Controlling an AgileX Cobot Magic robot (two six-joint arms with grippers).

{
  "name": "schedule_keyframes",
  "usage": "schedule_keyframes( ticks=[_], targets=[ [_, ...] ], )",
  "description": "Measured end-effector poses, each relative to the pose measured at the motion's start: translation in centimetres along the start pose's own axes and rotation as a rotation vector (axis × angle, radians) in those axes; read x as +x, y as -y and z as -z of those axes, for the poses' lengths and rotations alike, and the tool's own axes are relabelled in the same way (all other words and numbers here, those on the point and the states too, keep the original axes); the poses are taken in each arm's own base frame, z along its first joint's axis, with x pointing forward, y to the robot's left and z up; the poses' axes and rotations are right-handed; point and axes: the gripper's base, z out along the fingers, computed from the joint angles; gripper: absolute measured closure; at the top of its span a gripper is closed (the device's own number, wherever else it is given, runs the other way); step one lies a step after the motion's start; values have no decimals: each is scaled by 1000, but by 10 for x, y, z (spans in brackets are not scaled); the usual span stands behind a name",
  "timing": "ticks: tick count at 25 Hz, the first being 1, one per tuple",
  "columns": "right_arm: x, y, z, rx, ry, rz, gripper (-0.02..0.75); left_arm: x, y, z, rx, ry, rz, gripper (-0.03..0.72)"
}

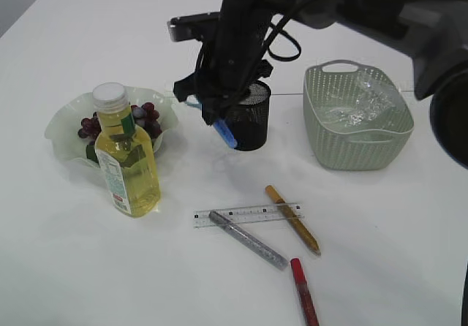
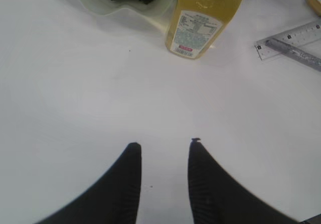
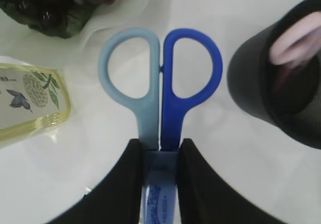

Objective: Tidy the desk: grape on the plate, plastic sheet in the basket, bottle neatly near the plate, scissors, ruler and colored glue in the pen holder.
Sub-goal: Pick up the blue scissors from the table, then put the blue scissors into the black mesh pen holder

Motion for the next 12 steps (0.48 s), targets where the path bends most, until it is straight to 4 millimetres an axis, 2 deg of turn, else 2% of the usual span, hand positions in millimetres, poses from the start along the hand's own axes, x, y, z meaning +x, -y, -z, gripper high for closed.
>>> schedule_keyframes(
  ticks=[7, 12],
  targets=[
    [-4, 0, 52, 36, 91, -33, 611, -2, 0, 0, -1, 17, 0, 447],
    [2, 2, 68, 46, 99, -49, 611, -2, 0, 0, -1, 20, 0, 447]
  ],
)
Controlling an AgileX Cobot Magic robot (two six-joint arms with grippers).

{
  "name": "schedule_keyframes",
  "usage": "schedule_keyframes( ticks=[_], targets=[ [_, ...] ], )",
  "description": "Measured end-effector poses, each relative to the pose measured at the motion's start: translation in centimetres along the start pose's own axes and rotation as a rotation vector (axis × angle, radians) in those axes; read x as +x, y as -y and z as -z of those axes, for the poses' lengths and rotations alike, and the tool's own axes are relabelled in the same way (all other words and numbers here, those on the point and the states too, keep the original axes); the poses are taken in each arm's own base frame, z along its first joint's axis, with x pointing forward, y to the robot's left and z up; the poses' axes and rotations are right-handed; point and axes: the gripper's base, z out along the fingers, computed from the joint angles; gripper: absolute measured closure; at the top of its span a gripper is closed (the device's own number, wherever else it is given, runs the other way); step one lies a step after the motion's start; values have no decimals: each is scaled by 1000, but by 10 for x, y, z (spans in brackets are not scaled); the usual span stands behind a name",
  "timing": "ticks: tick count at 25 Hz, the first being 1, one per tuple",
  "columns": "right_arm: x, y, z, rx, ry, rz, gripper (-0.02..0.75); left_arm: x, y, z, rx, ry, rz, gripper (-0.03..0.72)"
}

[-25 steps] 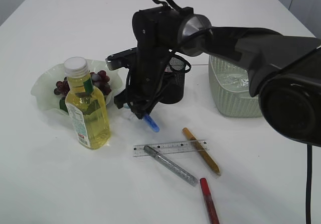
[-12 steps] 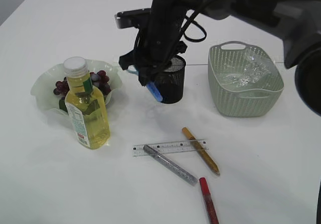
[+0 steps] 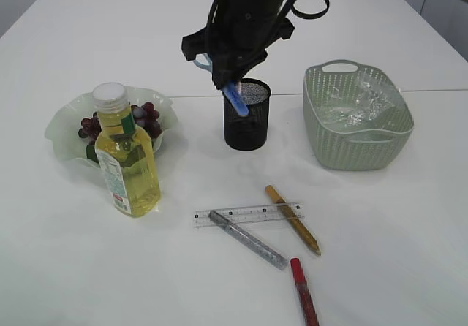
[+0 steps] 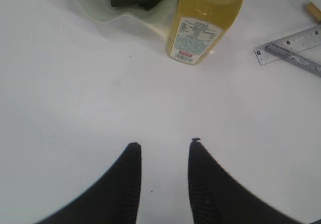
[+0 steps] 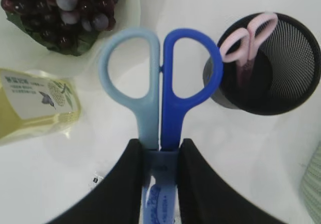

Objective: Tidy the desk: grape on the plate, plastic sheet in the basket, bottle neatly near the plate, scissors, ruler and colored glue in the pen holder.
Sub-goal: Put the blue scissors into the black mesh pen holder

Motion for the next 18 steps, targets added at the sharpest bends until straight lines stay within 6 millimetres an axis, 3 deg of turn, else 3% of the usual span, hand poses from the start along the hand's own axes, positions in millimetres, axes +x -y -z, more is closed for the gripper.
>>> schedule_keyframes(
  ticks=[4, 10, 18],
  targets=[
    [14, 0, 0, 2, -57, -7, 611, 0, 0, 0, 0, 3, 0, 447],
    [51, 4, 0, 14, -137, -40, 612, -1, 0, 0, 0, 8, 0, 447],
    [83, 17, 13, 44, 66, -67, 612, -1, 1, -1, 7, 11, 7, 447]
  ],
)
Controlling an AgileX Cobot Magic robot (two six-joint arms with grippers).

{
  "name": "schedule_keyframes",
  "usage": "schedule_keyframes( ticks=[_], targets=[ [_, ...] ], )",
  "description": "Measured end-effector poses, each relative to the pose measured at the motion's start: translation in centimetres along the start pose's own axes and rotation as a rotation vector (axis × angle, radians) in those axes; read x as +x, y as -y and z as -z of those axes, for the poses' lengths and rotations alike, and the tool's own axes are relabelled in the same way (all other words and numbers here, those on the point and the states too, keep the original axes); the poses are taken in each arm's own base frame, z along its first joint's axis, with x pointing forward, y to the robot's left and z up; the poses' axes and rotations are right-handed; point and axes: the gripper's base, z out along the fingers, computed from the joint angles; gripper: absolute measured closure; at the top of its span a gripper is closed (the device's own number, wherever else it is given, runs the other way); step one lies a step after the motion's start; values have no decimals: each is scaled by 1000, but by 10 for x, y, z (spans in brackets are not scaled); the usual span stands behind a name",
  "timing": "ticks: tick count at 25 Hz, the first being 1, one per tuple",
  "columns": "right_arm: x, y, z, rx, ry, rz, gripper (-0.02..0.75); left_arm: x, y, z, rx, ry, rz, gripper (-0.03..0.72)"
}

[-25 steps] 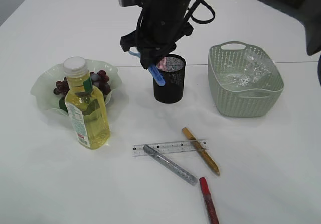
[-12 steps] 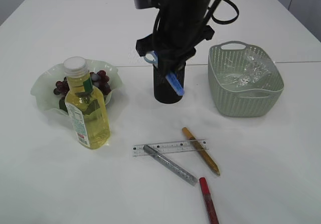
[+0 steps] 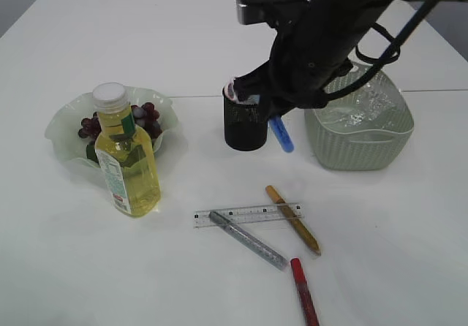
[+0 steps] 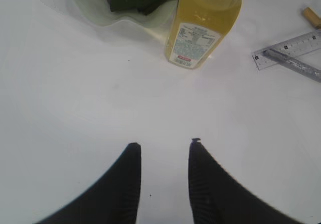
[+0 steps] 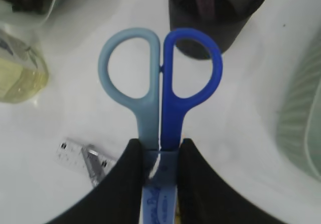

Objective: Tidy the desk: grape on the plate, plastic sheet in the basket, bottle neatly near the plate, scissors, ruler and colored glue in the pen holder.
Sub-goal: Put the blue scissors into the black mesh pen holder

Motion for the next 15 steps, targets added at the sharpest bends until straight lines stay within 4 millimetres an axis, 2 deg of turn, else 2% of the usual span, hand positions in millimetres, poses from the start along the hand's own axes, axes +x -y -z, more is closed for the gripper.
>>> schedule_keyframes(
  ticks=[3, 8, 11, 15],
  targets=[
    [-3, 14, -1, 18, 99, -30, 612, -2, 0, -4, 3, -5, 5, 447],
    [-19, 36, -1, 48, 293, -68, 612, -2, 0, -6, 6, -6, 8, 447],
    [-28, 41, -11, 58, 391, -71, 612, -2, 0, -6, 6, -6, 8, 447],
    [-36, 44, -34, 65, 502, -66, 613, -2, 0, -6, 6, -6, 8, 447]
  ],
)
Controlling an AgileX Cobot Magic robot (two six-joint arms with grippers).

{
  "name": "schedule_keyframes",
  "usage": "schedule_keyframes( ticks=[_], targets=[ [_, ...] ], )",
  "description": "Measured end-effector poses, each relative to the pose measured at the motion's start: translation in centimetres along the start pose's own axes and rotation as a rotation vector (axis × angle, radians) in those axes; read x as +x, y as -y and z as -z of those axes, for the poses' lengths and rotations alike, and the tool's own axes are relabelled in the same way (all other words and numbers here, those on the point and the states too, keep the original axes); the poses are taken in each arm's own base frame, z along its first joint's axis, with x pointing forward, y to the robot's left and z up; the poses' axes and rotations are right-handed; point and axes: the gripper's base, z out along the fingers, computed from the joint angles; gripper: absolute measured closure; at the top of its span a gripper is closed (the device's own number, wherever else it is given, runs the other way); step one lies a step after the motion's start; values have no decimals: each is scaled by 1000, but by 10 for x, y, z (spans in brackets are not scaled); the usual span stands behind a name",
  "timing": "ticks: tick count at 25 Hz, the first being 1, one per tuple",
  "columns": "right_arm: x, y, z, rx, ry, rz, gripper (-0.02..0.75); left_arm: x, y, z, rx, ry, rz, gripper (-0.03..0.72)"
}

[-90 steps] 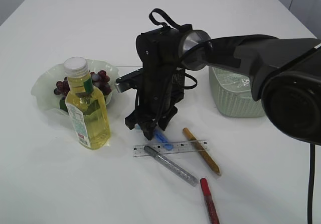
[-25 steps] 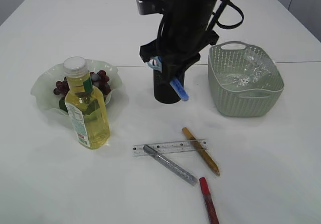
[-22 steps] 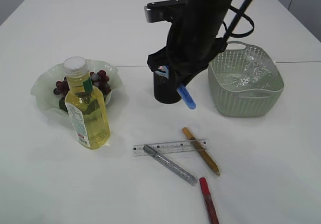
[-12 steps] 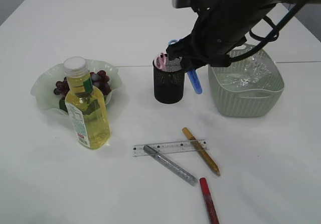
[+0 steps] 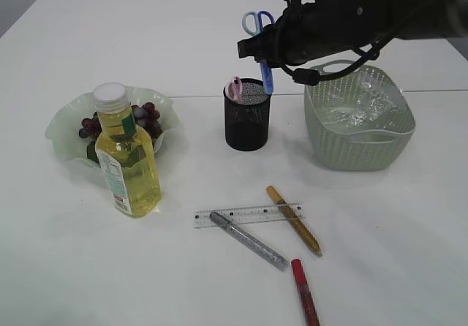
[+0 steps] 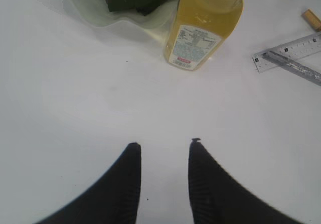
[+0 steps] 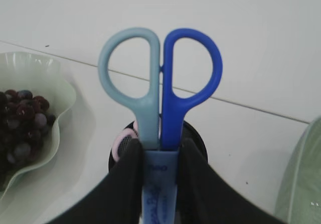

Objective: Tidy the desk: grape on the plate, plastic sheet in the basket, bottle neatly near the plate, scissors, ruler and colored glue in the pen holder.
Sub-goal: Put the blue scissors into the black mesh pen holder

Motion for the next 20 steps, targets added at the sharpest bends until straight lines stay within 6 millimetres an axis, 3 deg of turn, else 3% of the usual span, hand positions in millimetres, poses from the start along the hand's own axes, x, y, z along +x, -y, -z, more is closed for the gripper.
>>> schedule_keyframes(
  ticks=[7, 20],
  targets=[
    [12, 2, -32, 6, 119, -2, 613, 1, 0, 0, 0, -9, 0, 447],
    [30, 5, -63, 12, 234, -13, 613, 3, 0, 0, 1, -30, 0, 447]
  ],
)
